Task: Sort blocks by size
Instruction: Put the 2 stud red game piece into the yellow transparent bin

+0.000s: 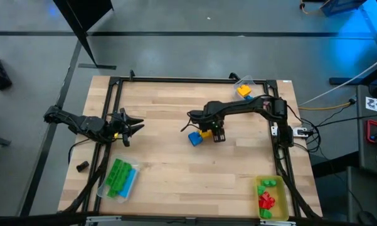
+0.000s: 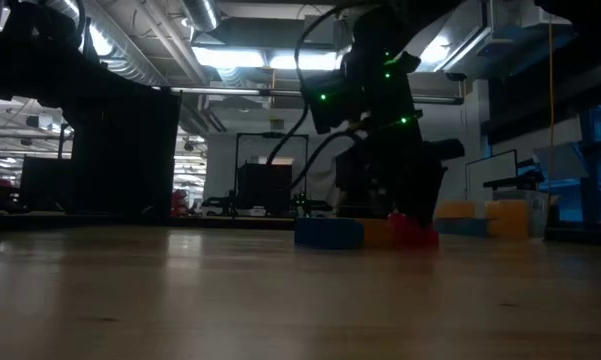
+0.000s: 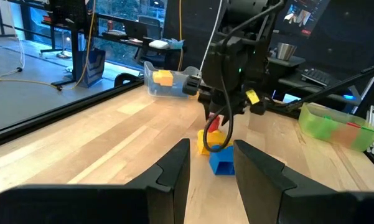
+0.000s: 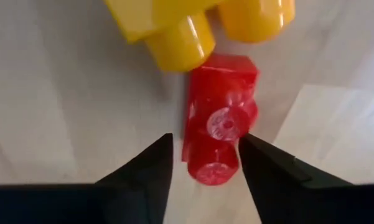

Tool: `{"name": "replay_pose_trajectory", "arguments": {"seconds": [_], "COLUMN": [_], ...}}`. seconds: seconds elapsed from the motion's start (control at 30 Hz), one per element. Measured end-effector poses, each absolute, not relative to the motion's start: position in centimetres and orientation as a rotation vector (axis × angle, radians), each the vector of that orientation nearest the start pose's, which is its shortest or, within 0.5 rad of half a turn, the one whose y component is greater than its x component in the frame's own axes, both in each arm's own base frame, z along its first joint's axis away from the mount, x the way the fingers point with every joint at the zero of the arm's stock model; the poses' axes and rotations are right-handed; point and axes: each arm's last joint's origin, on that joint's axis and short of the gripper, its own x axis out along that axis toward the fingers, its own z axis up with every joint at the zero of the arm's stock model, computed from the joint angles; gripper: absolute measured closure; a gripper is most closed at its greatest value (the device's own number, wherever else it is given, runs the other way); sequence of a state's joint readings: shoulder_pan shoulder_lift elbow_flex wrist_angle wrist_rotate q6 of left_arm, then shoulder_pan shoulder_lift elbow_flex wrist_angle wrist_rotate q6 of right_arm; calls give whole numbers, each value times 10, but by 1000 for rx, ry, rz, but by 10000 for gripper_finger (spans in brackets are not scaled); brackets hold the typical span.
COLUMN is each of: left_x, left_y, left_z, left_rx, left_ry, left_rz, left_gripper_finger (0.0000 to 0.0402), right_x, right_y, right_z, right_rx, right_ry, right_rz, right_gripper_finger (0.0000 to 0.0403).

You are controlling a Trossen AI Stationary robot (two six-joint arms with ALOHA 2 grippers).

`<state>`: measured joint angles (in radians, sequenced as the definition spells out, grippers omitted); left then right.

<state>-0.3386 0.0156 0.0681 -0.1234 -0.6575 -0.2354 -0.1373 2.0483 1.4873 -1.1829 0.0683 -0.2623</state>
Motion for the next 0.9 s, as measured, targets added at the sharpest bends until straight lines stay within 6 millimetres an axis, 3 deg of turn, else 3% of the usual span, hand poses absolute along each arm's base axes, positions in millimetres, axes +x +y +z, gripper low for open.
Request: {"name": "replay_pose_trajectory", "arguments": {"seconds": [0.3,0.47,0.6,0.8,0.9], "left_x": [89,89,89,89,89], "left_y": [-13,-13,-13,-13,-13], "left_z": [174,174,174,174,174], "left_rx": [-199,-200,-199,-200,-199], "left_ry": [25,24,25,25,25], "left_rz": [324,324,324,324,324], "left_gripper_finger": [295,295,295,295,295], "right_x": [363,362,360,357,355], "right_y": [-55,-54,-54,-51,-49], "right_z": [146,144,144,143,146], "right_rx": [-203,-202,-191,-90,-36], "right_ry": [1676,1658,1677,1696,1735], "right_rz": [3,5,11,57,76], "right_gripper_finger": [141,129,162,261,261]}}
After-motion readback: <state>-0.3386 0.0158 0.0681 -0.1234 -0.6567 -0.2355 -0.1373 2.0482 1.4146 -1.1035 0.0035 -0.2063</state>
